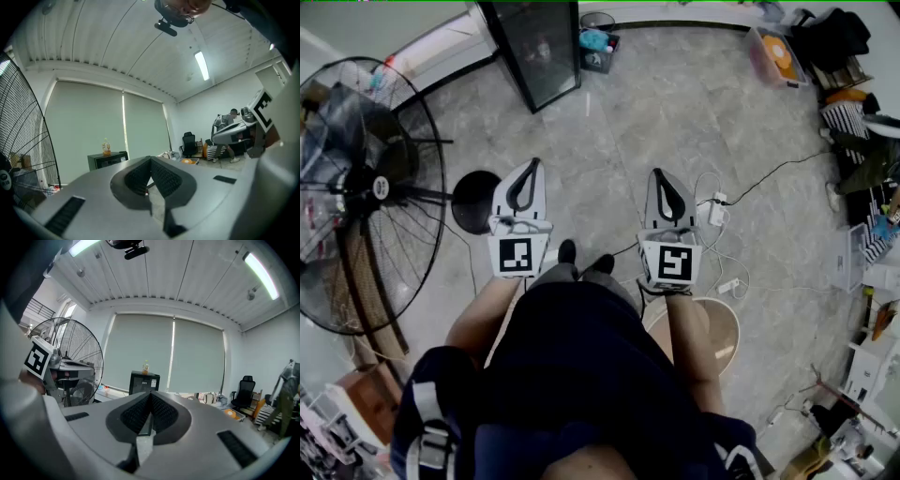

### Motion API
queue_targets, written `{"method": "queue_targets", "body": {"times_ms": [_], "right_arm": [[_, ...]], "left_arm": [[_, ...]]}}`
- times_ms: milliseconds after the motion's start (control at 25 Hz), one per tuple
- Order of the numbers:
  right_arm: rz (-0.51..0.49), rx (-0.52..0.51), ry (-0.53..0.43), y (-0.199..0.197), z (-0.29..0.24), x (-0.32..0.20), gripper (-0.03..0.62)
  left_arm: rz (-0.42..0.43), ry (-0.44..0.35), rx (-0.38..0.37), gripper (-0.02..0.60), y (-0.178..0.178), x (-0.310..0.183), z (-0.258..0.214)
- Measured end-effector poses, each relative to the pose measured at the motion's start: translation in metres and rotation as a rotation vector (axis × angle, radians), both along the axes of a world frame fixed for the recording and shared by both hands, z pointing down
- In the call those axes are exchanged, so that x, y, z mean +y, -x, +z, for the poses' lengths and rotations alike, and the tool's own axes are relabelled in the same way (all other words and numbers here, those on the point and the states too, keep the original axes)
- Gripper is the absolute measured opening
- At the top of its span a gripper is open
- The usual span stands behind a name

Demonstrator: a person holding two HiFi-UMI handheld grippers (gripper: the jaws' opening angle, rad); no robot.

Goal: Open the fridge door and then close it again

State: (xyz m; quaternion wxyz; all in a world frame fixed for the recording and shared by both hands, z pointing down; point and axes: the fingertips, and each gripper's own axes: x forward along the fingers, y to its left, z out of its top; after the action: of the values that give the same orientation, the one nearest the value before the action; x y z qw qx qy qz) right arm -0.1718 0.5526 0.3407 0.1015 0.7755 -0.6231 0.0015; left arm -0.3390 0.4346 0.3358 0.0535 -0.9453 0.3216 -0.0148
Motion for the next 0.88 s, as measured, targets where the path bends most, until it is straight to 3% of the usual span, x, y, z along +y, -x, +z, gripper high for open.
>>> {"method": "queue_targets", "body": {"times_ms": [880], "right_arm": [[-0.034, 0.001, -0.017, 0.0117, -0.0057, -0.0048, 0.018]], "left_arm": [[0.017, 0.007, -0.003, 0.025, -0.0070, 0.0022, 0.0057]]}}
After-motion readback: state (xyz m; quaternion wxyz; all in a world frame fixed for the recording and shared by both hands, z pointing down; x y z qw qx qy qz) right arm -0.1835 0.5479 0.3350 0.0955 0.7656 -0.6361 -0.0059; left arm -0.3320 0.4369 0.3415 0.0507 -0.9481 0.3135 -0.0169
